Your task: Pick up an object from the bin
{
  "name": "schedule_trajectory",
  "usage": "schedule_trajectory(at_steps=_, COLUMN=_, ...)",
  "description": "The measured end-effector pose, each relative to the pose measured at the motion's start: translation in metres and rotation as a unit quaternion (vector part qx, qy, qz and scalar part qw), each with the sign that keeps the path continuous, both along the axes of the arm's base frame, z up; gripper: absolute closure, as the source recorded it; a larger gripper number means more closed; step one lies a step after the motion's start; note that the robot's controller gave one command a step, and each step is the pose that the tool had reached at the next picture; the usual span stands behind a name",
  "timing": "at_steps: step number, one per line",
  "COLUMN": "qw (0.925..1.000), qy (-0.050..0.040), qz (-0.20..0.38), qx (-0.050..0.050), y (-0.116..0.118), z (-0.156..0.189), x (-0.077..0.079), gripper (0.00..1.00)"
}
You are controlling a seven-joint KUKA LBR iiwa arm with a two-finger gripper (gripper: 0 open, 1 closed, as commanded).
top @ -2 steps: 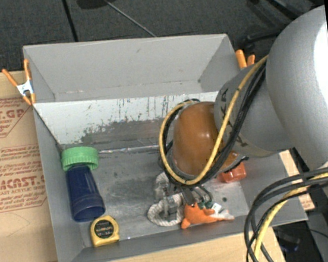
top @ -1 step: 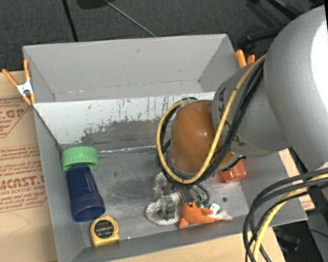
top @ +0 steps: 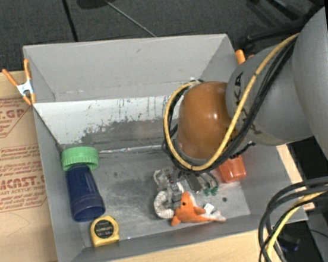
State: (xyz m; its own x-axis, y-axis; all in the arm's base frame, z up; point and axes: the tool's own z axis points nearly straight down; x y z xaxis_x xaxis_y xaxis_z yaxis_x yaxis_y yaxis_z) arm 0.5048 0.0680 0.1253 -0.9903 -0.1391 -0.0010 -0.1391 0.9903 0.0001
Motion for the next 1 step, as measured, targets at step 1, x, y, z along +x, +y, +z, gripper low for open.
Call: schedule_trajectory(at_steps=1, qw=1.0000, qy=0.0000, qz=0.000, qx=0.000, y=0.0000, z=0.0000, x=0.0000, gripper=1.00)
